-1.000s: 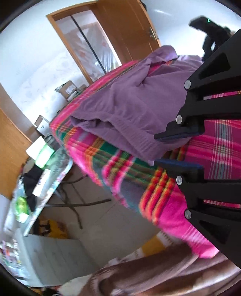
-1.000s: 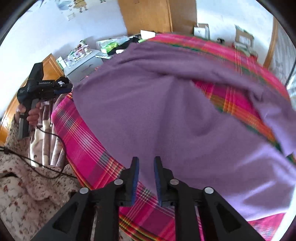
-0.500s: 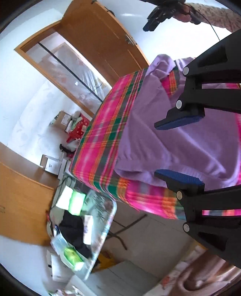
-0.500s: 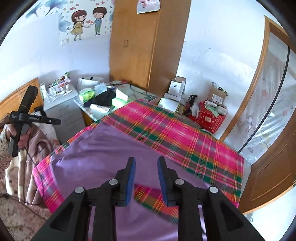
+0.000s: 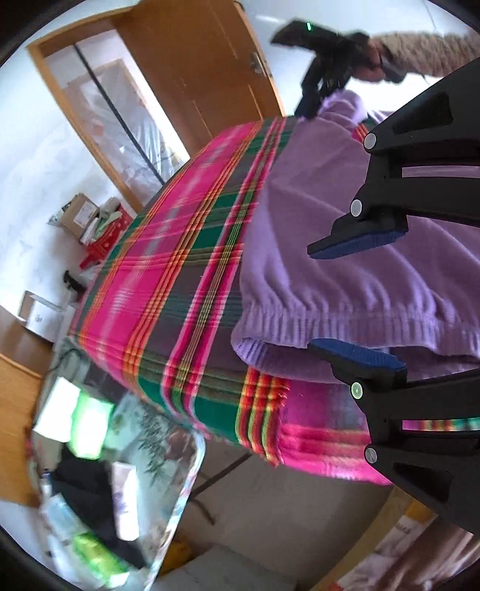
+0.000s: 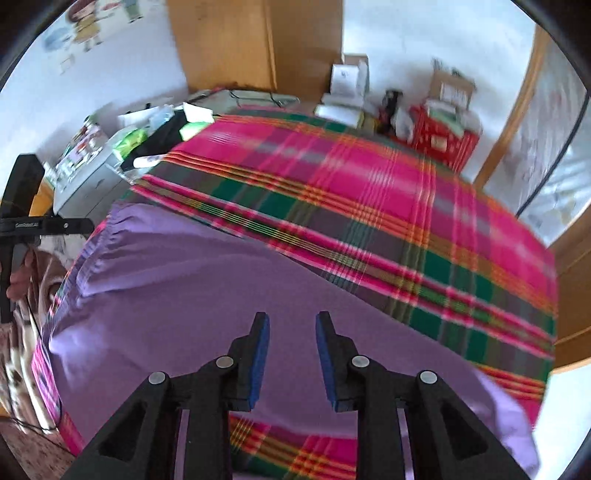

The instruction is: Fold clothes

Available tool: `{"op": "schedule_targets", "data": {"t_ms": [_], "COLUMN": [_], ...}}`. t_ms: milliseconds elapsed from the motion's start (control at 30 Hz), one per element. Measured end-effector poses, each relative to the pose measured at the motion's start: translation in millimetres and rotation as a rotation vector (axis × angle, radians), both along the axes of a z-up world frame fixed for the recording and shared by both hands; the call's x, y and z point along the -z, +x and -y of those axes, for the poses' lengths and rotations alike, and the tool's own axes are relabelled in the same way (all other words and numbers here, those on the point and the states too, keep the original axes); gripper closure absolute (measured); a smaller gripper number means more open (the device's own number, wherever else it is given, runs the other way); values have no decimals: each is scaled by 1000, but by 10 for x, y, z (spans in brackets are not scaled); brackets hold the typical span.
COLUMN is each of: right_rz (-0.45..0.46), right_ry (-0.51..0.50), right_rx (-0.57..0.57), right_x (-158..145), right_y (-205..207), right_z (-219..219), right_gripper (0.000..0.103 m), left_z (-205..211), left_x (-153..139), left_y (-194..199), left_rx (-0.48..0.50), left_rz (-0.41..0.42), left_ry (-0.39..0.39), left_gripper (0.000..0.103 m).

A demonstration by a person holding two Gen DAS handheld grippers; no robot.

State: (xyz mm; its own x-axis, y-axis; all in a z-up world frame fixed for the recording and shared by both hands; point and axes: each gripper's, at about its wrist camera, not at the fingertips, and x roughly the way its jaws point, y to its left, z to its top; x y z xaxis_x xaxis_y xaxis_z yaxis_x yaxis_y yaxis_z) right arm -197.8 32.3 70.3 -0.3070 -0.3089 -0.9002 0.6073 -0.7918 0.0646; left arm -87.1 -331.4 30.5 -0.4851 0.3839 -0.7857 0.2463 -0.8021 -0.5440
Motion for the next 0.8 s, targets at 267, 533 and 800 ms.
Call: {"op": "schedule_targets", "data": {"t_ms": [267,533,800], "right_rz": [91,54,-51], "right_ry": [-60,-18,81], "right_rx": [45,5,-18], "right_x": [371,509,527], "right_y": [-328,-343,-357], "right_z": [-84,-67,-243], "right_gripper": [77,76,69], "left_z": [72,45,104], "left_x": [303,317,316], "left_y": [-210,-295,-370], "left_rx": [-2,64,31], "left_rz": [57,8,-26], "left_ry": [92,200,287], "left_gripper": [56,57,57]}}
